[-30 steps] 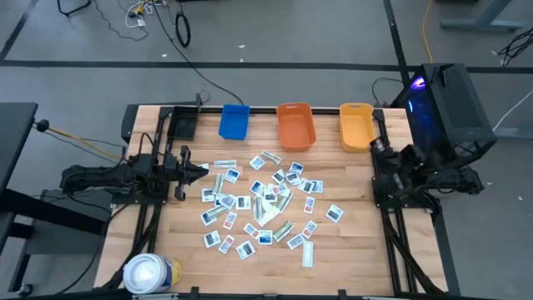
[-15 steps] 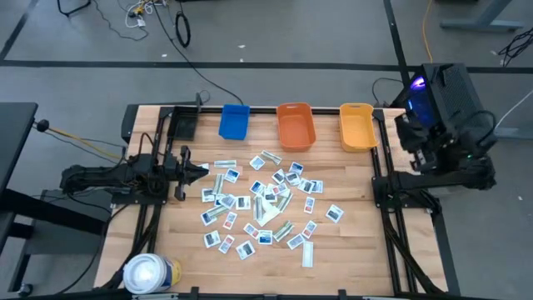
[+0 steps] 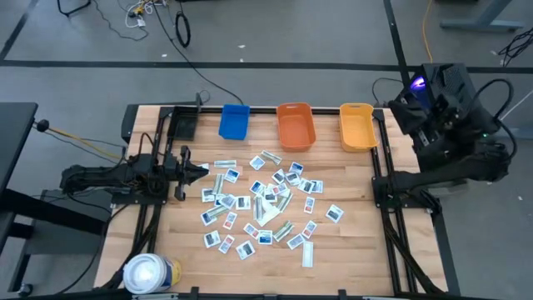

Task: Pick & Place First Aid Supplies
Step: Put the towelette pack into the orange bin

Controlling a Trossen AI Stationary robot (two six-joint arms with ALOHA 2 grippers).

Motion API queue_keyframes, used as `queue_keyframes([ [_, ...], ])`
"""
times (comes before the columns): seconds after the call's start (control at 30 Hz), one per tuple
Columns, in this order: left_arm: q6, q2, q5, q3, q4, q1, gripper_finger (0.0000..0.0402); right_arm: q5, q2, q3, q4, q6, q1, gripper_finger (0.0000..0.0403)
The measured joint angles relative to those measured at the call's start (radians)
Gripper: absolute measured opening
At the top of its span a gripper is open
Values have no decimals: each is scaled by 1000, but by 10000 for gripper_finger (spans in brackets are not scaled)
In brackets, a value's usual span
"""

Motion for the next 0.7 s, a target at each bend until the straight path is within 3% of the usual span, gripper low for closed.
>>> queue_keyframes([
  [0.33,0,0,0,0,0,0,32,-2,179,169,-30,-53,0,13],
  [0.7,0,0,0,0,0,0,32,-3,304,181,-45,-138,0,13],
])
